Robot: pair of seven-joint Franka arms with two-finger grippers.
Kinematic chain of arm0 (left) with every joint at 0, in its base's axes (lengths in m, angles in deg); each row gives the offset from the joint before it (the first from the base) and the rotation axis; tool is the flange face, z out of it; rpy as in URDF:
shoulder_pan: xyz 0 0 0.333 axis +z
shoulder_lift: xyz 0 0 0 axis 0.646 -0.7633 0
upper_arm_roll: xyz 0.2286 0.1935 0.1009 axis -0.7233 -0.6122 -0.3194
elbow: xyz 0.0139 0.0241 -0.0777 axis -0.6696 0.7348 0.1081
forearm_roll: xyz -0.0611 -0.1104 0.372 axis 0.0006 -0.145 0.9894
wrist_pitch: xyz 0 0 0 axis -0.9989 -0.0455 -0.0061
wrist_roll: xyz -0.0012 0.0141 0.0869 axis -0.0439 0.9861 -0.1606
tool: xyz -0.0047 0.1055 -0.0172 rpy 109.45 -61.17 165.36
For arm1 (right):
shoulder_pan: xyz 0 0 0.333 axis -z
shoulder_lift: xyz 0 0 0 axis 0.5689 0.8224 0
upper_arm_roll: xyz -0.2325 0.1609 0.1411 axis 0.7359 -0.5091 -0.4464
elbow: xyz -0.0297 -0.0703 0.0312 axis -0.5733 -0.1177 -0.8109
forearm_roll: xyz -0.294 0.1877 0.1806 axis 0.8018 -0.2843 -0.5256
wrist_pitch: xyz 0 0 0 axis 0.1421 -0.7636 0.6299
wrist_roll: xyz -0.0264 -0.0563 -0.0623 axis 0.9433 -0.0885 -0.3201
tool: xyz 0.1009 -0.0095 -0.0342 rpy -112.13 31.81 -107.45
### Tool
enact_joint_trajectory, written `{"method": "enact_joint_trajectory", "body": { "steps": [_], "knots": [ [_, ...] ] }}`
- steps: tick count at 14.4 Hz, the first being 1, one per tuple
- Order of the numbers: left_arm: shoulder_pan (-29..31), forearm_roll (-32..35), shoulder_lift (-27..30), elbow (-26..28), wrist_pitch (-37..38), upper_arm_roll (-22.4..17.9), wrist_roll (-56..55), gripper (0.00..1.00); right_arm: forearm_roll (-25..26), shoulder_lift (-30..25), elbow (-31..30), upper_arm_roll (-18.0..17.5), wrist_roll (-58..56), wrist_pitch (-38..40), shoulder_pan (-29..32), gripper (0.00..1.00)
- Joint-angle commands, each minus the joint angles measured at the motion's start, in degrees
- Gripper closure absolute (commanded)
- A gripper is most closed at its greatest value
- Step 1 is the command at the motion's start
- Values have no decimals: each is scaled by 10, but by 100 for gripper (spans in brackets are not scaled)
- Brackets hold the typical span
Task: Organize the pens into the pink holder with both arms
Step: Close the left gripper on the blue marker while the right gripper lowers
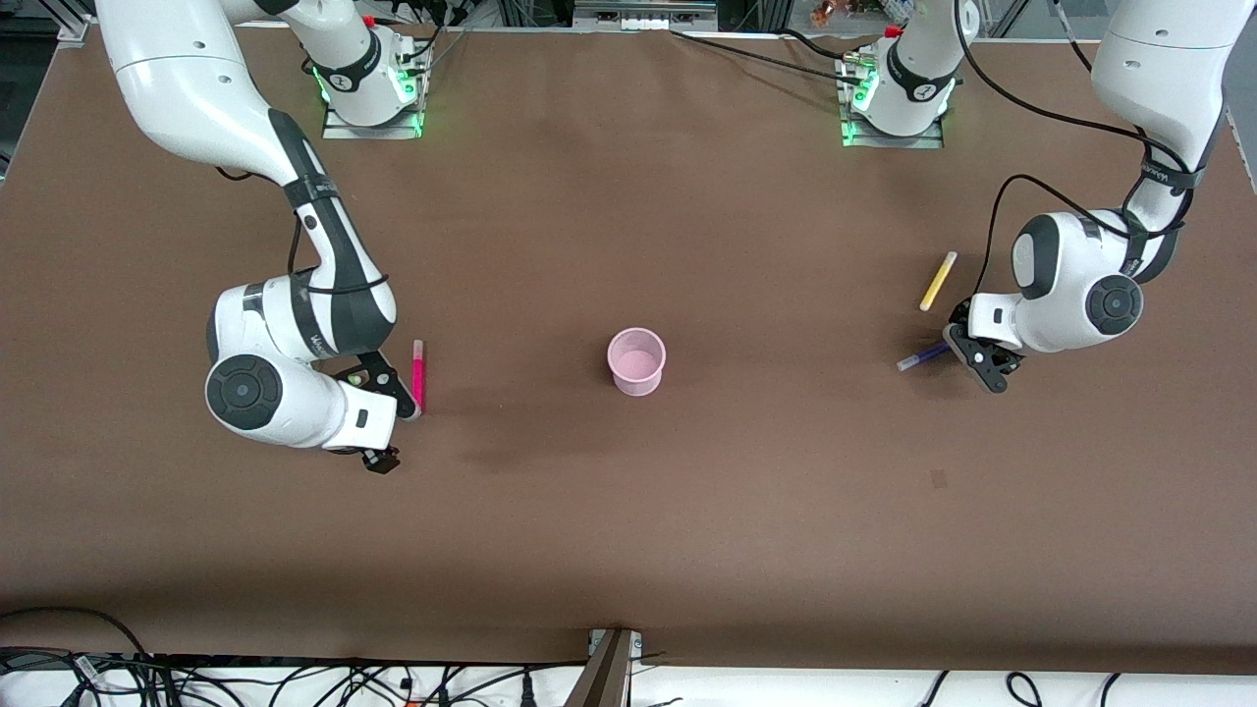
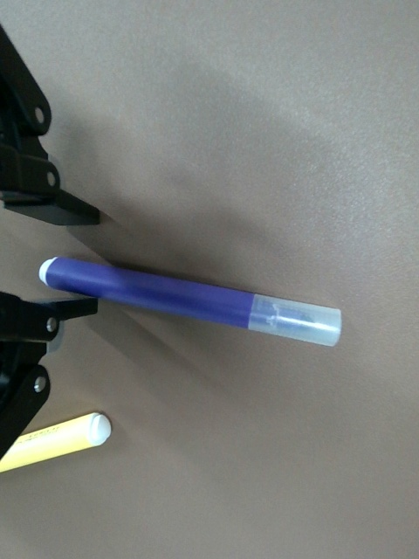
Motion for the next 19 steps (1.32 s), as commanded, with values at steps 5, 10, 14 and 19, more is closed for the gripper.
{"method": "enact_joint_trajectory", "body": {
  "steps": [5, 10, 14, 19],
  "knots": [
    [2, 11, 7, -4, -2, 3, 17, 100, -1, -2, -7, -7, -33, -10, 5, 0],
    [-5, 9, 87, -101, 208, 39, -23, 100, -16, -3, -6, -7, -35, -7, 2, 0],
    [-5, 9, 123, -200, 375, 104, -126, 100, -20, -5, -6, -8, -33, -6, 3, 0],
    [-5, 7, 145, -255, 442, 206, -308, 100, -30, -6, -13, -8, 9, -5, 0, 0]
  ]
}}
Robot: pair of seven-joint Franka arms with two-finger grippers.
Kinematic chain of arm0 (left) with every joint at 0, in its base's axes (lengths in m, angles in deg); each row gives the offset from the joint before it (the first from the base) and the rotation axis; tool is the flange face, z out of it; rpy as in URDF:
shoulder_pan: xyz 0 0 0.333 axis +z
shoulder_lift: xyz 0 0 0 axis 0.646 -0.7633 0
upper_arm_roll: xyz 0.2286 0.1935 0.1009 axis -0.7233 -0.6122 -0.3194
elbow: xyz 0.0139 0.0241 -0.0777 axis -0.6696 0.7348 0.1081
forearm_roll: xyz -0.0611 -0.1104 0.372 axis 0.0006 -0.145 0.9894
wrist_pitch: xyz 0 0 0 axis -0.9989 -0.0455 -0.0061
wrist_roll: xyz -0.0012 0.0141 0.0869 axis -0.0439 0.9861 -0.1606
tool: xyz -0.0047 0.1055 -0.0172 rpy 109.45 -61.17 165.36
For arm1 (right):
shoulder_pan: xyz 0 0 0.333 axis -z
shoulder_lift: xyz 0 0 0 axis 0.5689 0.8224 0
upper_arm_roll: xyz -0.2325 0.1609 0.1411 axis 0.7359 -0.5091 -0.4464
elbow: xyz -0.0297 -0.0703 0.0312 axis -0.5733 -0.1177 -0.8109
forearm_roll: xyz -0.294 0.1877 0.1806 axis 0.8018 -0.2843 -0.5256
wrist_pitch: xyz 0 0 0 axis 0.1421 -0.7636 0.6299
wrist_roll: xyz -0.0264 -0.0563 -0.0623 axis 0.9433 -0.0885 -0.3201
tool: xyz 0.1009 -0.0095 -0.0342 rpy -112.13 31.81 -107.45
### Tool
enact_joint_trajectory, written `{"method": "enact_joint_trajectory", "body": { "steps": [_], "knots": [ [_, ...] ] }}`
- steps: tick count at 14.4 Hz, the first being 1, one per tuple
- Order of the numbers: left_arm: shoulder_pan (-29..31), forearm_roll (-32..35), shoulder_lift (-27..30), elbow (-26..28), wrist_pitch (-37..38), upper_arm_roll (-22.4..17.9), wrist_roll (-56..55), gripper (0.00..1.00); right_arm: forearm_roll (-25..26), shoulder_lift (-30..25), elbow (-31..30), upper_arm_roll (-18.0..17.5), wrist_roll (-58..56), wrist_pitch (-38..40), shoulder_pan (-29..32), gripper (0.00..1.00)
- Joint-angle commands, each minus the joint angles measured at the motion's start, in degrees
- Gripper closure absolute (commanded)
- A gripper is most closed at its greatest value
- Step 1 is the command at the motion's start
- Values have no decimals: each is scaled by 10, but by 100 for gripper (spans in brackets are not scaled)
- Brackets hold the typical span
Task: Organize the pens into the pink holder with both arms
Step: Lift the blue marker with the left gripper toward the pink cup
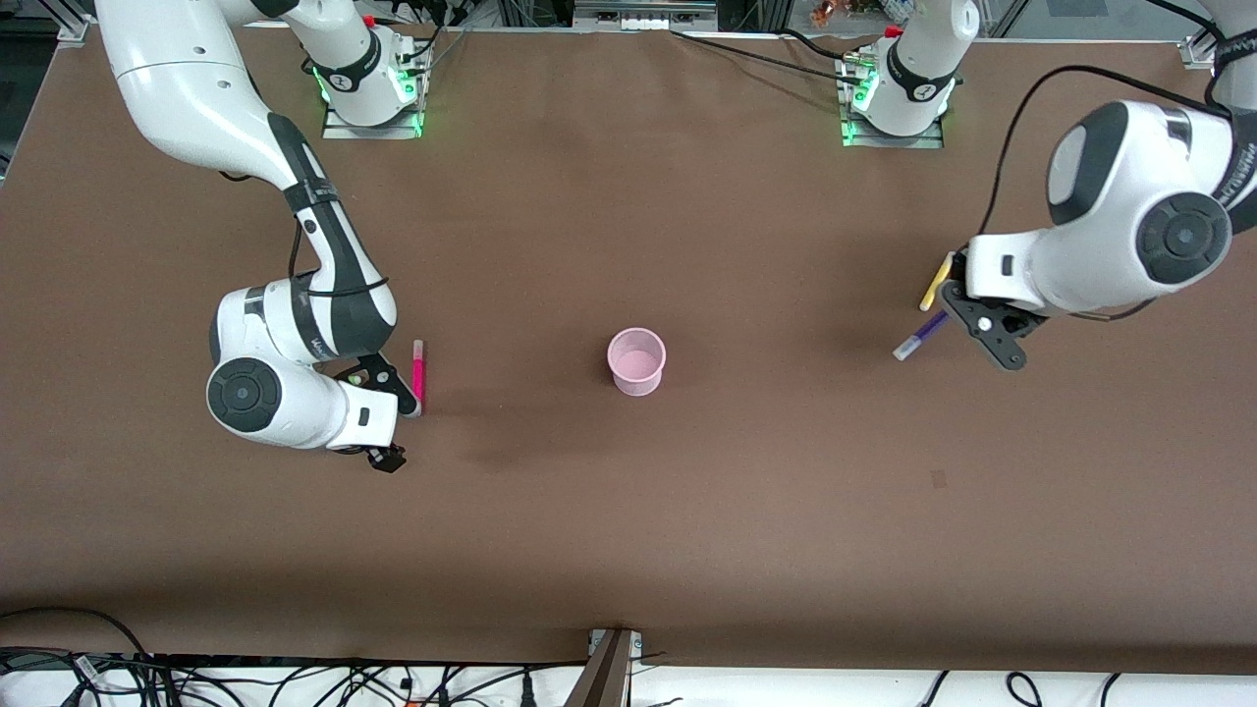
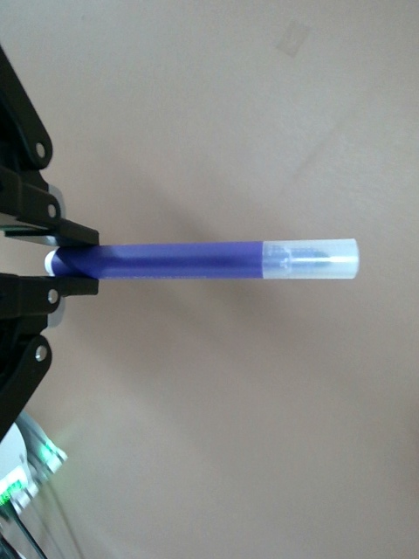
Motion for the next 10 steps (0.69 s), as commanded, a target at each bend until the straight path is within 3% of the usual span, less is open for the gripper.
{"method": "enact_joint_trajectory", "body": {
  "steps": [1, 5, 10],
  "knots": [
    [1, 6, -1, -38, 34, 52, -109, 100, -19, -9, -17, -2, 32, 4, 0, 0],
    [-2, 7, -9, -54, 33, 126, -259, 100, -59, -71, -115, 2, 205, -10, 3, 0],
    [-75, 9, -37, -67, 12, 135, -371, 100, -79, -155, -251, 5, 485, -63, 4, 0]
  ]
}}
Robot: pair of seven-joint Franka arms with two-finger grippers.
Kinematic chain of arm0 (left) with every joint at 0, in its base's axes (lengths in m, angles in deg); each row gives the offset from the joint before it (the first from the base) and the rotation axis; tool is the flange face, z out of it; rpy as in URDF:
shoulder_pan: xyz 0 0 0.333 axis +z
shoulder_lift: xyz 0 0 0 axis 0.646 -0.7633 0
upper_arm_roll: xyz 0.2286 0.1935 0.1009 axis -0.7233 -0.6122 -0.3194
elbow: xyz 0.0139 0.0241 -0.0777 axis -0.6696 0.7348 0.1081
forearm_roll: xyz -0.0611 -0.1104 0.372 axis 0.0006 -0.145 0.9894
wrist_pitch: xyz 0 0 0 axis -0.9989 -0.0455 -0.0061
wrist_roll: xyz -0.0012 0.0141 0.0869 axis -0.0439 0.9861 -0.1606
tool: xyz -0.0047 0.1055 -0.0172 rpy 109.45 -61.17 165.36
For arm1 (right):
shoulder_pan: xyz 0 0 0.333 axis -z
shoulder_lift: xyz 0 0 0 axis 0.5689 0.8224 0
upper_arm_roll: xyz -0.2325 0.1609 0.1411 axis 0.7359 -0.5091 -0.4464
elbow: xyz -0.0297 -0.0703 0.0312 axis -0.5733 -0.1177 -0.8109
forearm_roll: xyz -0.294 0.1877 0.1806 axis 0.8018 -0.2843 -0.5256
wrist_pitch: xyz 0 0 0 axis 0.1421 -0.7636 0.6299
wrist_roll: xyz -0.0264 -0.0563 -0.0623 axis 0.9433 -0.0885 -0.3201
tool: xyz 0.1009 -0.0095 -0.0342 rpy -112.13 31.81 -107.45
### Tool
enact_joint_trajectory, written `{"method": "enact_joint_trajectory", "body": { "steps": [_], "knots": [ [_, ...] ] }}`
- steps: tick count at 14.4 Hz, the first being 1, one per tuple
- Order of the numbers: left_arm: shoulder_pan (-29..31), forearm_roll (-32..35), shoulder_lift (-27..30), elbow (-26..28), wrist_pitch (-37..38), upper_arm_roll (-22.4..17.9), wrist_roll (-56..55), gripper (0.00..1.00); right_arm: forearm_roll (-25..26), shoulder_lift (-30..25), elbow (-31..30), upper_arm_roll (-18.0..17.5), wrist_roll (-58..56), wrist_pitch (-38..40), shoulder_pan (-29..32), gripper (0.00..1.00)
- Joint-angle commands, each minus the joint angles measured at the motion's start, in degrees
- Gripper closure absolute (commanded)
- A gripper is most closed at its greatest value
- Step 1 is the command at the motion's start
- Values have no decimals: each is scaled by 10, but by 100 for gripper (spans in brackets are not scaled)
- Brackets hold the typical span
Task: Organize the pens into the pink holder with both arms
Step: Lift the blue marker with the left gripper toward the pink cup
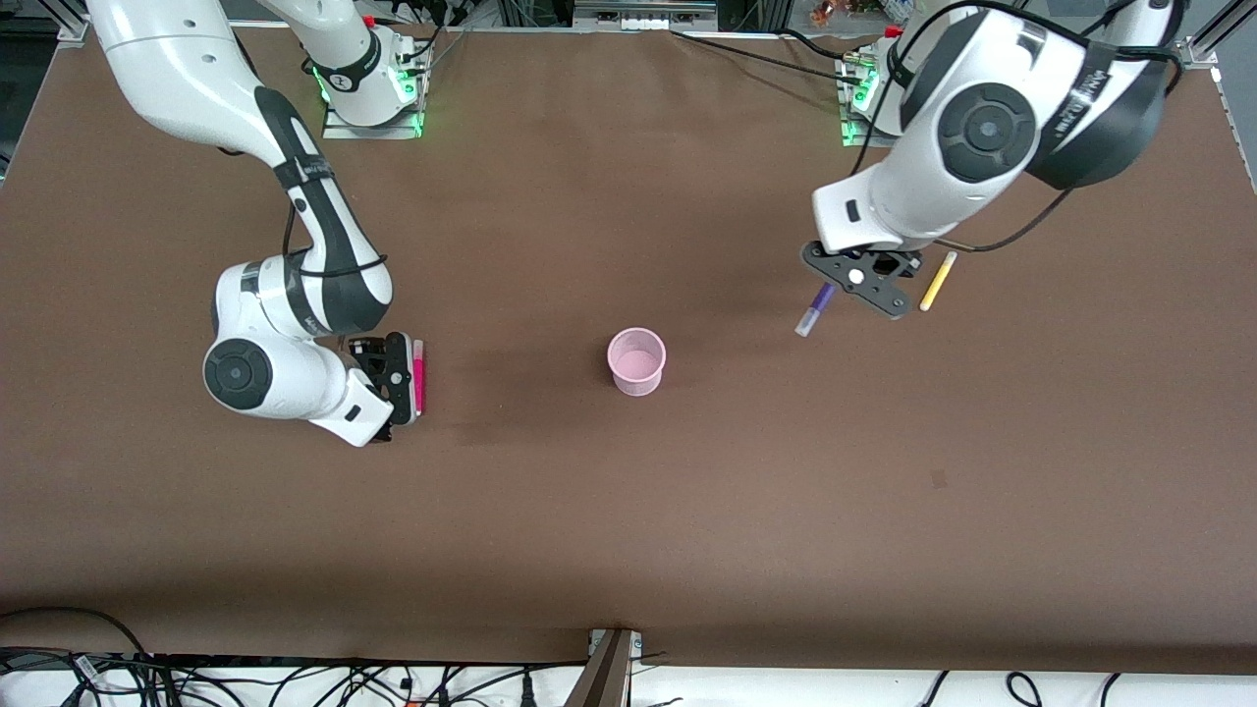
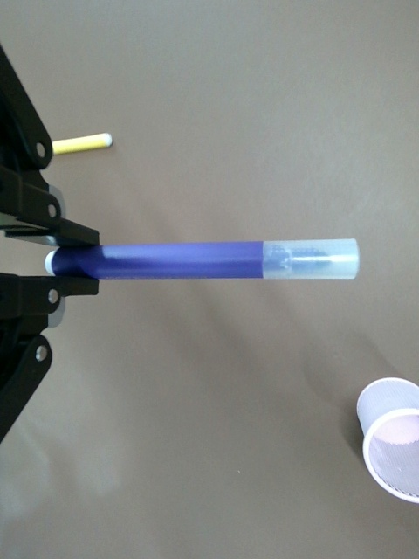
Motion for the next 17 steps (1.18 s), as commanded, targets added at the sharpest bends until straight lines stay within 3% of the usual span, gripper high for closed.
{"method": "enact_joint_trajectory", "body": {
  "steps": [1, 3, 9, 13, 14, 17],
  "knots": [
    [-56, 10, -51, -48, -22, 0, -83, 100, -10, -91, -154, 0, 153, -96, 2, 0],
    [-94, 38, -87, -69, -26, 0, -136, 100, -10, -105, -197, -1, 244, -146, 2, 0],
    [-177, 106, -189, -150, -26, -5, -244, 100, -15, -80, -174, -1, 528, -152, 5, 0],
    [-214, 135, -248, -208, -26, -15, -275, 100, -16, -45, -152, -2, 645, -153, 1, 1],
    [-228, 135, -263, -226, -26, -25, -280, 100, -15, -39, -152, -4, 674, -157, -2, 2],
    [-295, 133, -277, -247, -26, -100, -283, 100, -16, -24, -147, -4, 706, -166, -9, 19]
  ]
}}
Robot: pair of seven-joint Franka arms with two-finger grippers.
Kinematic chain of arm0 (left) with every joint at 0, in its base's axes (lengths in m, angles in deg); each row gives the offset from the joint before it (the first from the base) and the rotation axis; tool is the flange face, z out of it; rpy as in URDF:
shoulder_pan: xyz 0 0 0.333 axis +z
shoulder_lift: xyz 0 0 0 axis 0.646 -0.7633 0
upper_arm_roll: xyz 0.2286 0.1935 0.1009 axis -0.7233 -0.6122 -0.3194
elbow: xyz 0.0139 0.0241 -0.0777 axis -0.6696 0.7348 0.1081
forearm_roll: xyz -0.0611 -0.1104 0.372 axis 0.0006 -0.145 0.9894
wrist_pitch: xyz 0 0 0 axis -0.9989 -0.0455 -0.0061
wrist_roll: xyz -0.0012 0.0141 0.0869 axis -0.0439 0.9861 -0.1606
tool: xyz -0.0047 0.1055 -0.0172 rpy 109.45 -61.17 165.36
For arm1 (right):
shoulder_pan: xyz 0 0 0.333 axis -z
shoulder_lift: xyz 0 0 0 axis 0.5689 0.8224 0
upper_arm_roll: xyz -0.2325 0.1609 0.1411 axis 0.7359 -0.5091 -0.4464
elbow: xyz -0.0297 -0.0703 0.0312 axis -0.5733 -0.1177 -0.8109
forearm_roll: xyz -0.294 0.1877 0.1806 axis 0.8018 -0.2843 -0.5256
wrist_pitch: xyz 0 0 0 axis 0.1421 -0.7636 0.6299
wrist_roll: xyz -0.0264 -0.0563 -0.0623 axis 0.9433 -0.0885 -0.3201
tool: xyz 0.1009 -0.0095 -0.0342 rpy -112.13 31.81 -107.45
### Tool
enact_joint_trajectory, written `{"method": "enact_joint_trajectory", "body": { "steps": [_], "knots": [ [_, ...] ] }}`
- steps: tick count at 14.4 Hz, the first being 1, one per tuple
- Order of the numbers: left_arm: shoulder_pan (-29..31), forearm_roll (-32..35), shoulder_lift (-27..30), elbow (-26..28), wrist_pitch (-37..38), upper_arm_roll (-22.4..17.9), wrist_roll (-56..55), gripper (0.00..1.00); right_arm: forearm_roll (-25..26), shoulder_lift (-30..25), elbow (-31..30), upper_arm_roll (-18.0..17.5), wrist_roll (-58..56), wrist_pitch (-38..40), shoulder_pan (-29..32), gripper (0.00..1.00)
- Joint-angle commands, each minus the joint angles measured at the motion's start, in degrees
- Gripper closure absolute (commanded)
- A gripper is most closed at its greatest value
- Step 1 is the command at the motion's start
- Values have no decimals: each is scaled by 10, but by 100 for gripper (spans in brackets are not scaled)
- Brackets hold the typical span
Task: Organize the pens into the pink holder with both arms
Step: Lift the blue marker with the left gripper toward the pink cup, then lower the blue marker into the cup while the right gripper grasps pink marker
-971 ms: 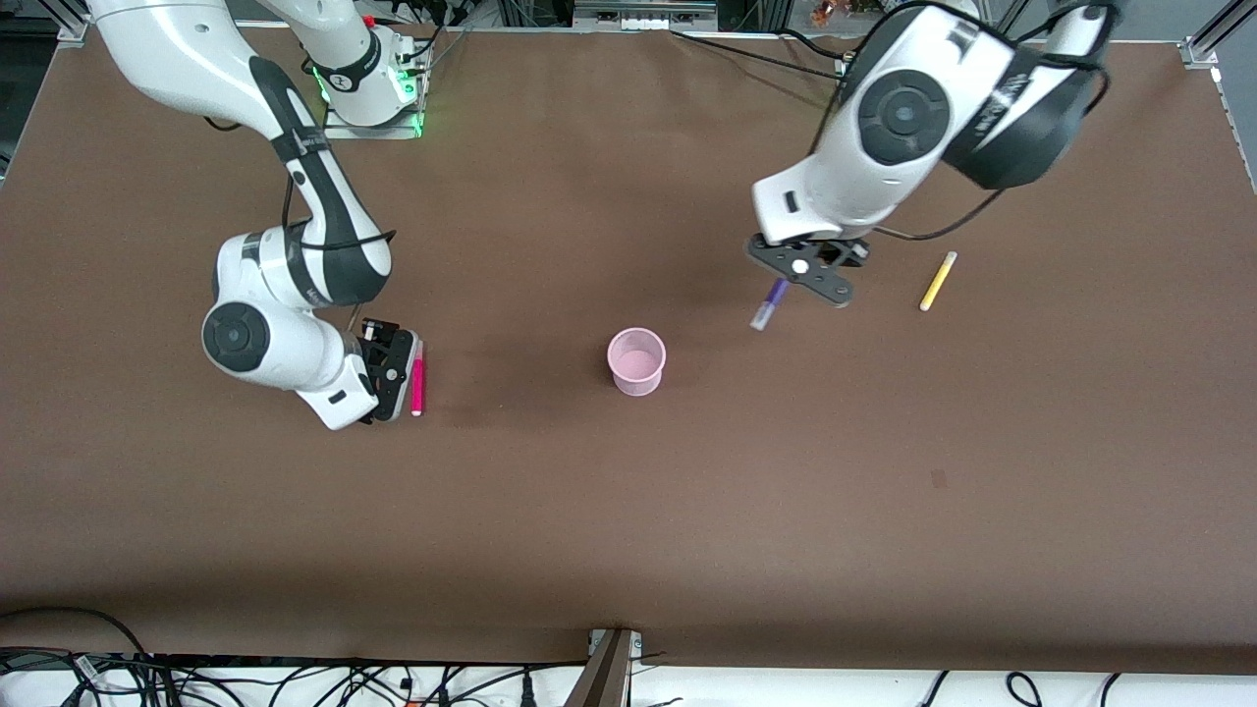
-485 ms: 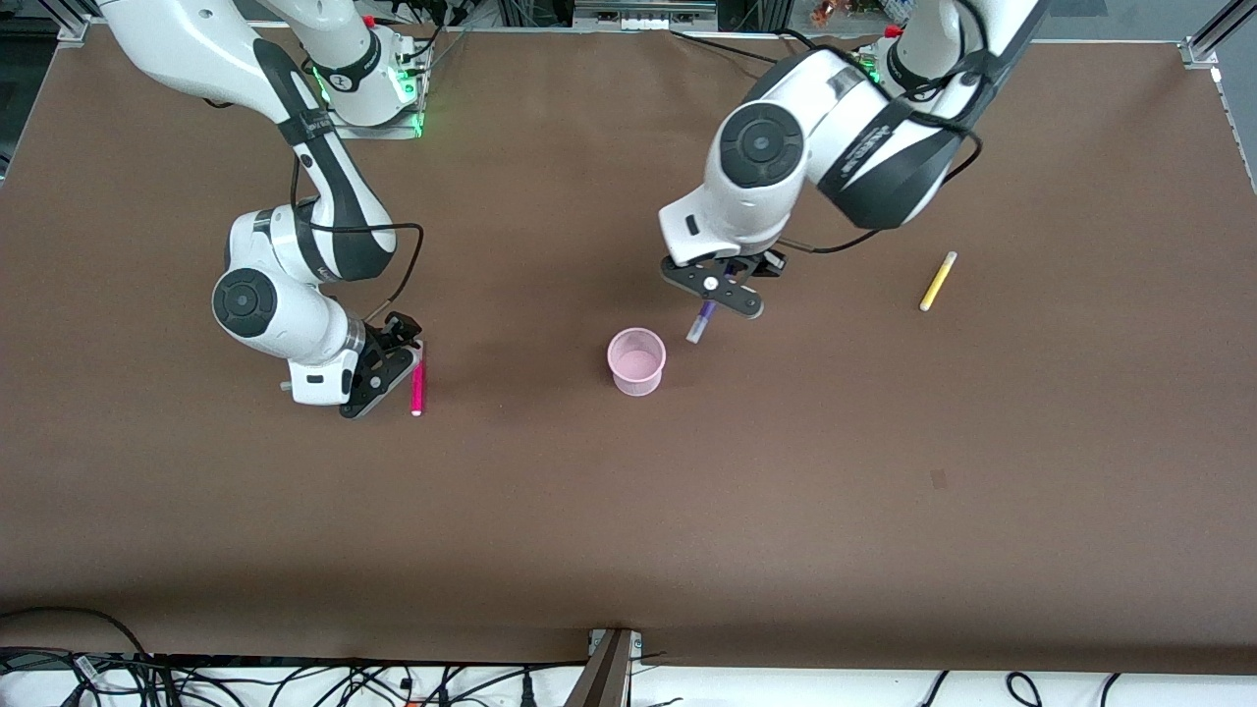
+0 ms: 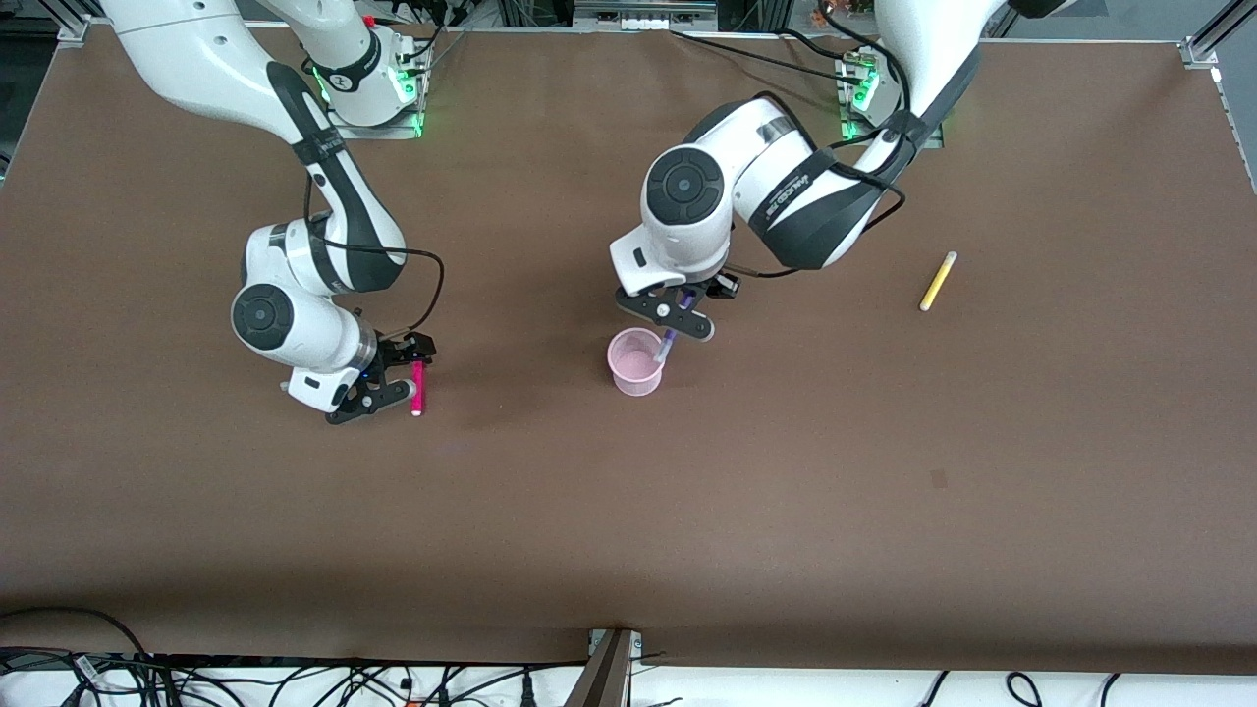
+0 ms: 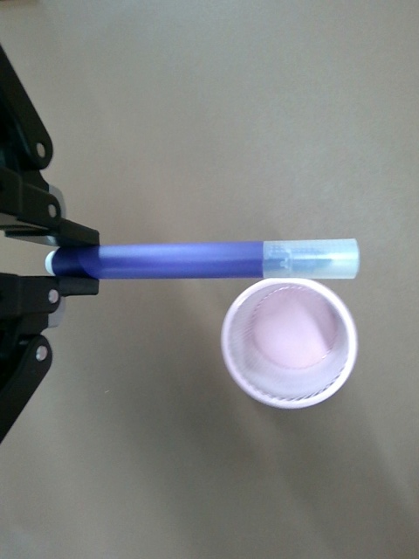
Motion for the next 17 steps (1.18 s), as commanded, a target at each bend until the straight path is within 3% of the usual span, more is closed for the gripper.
{"method": "enact_joint_trajectory", "body": {
  "steps": [1, 5, 10, 17],
  "knots": [
    [-70, 15, -24, -43, 12, -62, -10, 100, -8, 23, 29, -1, 26, -2, -1, 21],
    [-97, 15, -52, -75, 12, -78, -11, 100, -8, 51, 48, 0, 39, -3, 1, 34],
    [-114, 15, -68, -76, 12, -88, -10, 100, -18, 69, 59, 2, 40, -5, 5, 46],
    [-141, 15, -85, -82, 12, -114, -11, 100, -23, 76, 59, 2, 40, -17, 5, 88]
  ]
}}
